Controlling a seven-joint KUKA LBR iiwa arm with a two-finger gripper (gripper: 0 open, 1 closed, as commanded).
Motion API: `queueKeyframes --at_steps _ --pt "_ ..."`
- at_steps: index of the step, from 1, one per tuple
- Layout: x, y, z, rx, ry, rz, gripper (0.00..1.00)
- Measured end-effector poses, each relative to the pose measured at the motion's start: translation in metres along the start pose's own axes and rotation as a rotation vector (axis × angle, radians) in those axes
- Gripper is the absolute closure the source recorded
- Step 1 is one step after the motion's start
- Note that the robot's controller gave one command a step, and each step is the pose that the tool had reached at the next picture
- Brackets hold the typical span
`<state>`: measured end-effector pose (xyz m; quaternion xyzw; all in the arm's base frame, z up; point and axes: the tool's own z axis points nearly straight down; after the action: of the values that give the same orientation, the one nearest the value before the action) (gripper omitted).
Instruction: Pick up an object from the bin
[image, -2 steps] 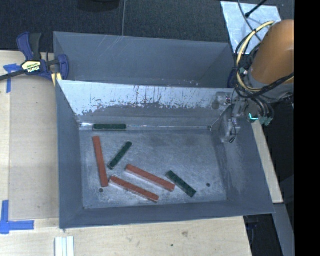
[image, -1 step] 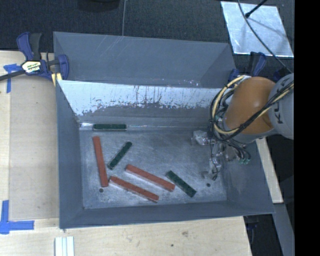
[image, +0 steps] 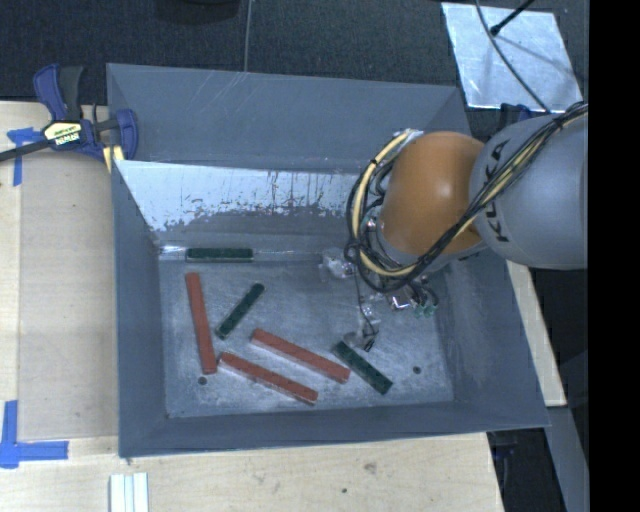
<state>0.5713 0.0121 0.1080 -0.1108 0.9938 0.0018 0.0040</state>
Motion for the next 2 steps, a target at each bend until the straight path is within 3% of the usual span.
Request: queueKeyframes --at_steps 1,2 --pt "0.071 -0.025 0.038 0.003 0.01 -0.116 0.0" --pt "0.076 0.045 0.037 0.0 0.001 -0.073 0.0"
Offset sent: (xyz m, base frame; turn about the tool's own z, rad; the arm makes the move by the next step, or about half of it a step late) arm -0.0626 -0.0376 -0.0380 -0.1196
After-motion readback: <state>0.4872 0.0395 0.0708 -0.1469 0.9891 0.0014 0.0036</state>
